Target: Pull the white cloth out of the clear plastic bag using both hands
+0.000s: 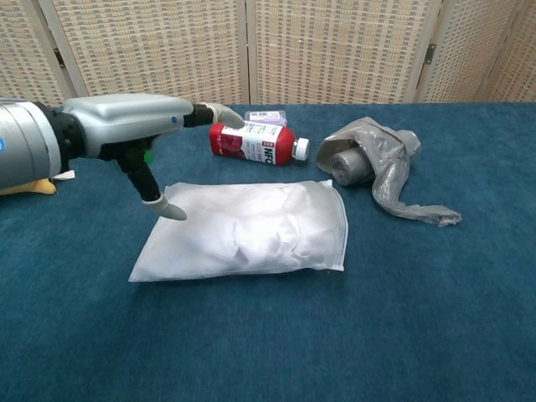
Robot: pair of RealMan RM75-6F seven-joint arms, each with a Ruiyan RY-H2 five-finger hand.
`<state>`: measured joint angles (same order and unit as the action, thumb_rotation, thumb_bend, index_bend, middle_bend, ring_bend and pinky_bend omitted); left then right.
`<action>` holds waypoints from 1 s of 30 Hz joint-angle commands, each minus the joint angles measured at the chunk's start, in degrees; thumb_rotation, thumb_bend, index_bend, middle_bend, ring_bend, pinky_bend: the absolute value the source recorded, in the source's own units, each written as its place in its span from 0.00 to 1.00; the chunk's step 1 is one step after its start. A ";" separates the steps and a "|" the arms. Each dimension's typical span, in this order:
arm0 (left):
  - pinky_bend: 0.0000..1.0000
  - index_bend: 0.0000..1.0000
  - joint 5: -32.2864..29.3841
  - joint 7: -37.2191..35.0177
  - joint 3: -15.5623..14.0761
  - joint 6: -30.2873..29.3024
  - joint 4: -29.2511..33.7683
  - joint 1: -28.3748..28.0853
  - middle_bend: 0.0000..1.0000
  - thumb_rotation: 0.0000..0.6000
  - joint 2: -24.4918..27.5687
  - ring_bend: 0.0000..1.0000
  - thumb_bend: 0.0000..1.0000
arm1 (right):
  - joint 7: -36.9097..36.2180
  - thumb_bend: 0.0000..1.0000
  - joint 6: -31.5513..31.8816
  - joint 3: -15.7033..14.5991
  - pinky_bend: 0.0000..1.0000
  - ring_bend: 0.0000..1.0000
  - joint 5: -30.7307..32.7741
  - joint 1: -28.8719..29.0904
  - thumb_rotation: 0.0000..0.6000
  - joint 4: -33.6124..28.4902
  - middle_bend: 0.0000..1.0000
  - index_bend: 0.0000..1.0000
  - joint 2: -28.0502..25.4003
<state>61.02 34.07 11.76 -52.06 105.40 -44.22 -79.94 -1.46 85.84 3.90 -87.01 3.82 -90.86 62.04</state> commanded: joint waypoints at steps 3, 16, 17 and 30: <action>0.06 0.00 -2.94 0.35 -1.26 1.54 -0.30 -1.95 0.00 1.00 -0.39 0.00 0.00 | 0.00 0.14 -0.41 -0.05 0.38 0.29 0.16 0.18 1.00 0.16 0.31 0.38 0.19; 0.05 0.00 -10.13 2.92 -2.97 2.91 -3.52 -7.56 0.00 1.00 -3.87 0.00 0.00 | 0.05 0.14 -1.07 -0.32 0.38 0.29 0.14 0.48 1.00 0.58 0.31 0.38 0.84; 0.05 0.00 -10.77 3.08 -3.07 3.04 -4.10 -8.11 0.00 1.00 -4.36 0.00 0.00 | 0.06 0.14 -1.13 -0.34 0.38 0.29 0.17 0.49 1.00 0.59 0.31 0.38 0.85; 0.04 0.00 -20.67 5.45 -4.91 4.06 -9.26 -13.17 0.00 1.00 -7.41 0.00 0.00 | 0.11 0.14 -2.07 -0.64 0.38 0.29 0.38 0.79 1.00 0.94 0.31 0.38 1.33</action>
<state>41.85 39.15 7.15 -48.22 96.75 -56.56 -87.08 -1.36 83.81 3.27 -86.64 4.58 -89.94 63.33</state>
